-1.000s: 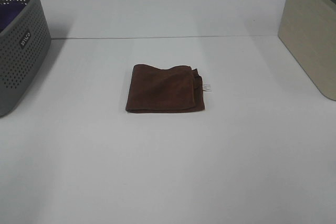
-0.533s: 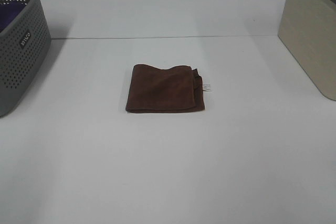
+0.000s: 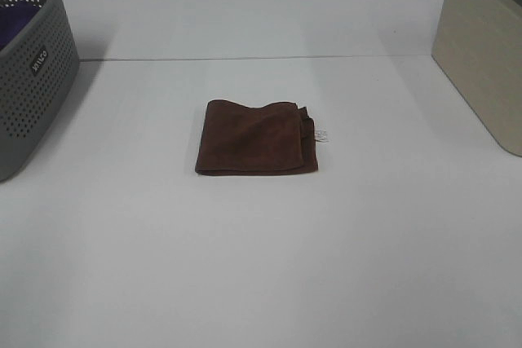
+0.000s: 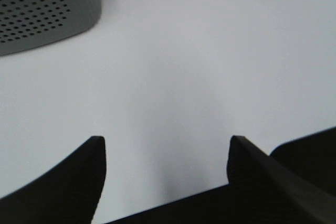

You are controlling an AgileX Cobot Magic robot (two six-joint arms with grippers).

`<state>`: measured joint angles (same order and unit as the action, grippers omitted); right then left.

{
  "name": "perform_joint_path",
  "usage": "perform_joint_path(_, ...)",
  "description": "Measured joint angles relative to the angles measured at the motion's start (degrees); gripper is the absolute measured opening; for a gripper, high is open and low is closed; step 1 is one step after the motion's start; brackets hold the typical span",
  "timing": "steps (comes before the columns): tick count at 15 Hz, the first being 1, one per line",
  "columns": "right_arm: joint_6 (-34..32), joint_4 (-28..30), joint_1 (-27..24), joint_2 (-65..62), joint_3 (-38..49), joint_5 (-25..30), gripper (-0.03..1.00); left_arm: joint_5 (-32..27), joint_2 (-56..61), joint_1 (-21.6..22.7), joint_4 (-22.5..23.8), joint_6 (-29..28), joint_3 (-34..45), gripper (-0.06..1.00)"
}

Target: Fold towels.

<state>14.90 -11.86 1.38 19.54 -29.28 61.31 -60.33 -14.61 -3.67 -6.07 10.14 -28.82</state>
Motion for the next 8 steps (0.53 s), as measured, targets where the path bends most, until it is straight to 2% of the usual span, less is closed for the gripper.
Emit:
perform_joint_path(2,0.00,-0.40,-0.52,-6.42,0.00,0.00,0.77,0.00,6.65,2.35,0.00,0.00,0.00,0.64)
perform_joint_path(5,0.00,-0.74,-0.52,-13.92,0.00,0.06,0.77,0.00,13.12,2.52,0.06,0.00,0.06,0.64)
perform_joint_path(8,0.00,-0.92,-0.52,-19.25,0.00,0.11,0.77,0.00,14.84,2.52,0.06,0.00,0.06,0.64)
